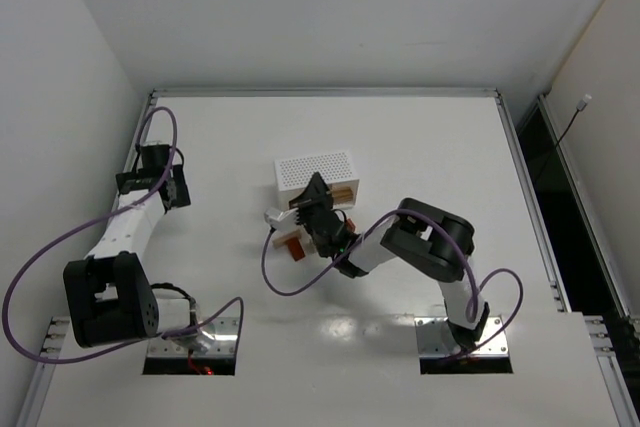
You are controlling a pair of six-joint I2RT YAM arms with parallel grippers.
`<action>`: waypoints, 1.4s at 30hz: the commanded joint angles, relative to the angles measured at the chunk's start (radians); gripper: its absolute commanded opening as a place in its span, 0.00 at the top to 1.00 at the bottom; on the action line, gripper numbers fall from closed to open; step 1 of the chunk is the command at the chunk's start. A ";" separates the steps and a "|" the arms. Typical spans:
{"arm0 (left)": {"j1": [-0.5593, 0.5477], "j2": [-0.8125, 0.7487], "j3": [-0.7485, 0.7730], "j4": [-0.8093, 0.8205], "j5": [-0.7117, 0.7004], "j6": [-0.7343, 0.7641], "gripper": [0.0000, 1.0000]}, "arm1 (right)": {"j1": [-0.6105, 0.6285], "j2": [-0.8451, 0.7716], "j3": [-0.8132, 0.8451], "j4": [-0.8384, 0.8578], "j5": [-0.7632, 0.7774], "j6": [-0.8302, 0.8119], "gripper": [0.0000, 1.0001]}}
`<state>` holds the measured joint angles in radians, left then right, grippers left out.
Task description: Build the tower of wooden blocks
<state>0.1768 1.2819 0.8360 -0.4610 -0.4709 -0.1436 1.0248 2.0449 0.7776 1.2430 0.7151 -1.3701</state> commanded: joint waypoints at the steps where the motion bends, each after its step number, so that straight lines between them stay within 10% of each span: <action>1: 0.012 0.002 0.034 0.016 -0.002 -0.017 0.00 | 0.023 -0.173 -0.027 0.575 0.056 -0.041 1.00; 5: 0.012 -0.027 0.023 0.030 0.008 -0.017 0.00 | 0.052 -0.428 -0.135 0.268 0.025 0.110 1.00; 10: 0.012 0.025 0.051 0.025 -0.002 -0.017 0.00 | -0.031 0.001 0.080 0.576 0.044 -0.017 1.00; 30: -0.007 0.034 0.055 0.027 -0.001 -0.036 0.00 | -0.124 -0.100 0.222 0.380 0.070 0.032 1.00; 34: -0.075 0.025 0.064 0.027 -0.012 -0.008 0.00 | -0.237 -0.254 0.438 -0.408 0.207 0.442 1.00; 38: -0.178 0.002 0.115 0.016 0.072 0.093 0.00 | -0.449 -0.212 0.933 -1.668 -0.188 1.094 1.00; 42: -0.230 -0.022 0.166 -0.002 0.176 0.154 0.00 | -0.564 -0.144 1.148 -2.045 -0.399 1.210 1.00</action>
<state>-0.0242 1.3167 0.9272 -0.4751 -0.3958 -0.0669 0.5358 1.8668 1.8355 -0.1787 0.5411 -0.4747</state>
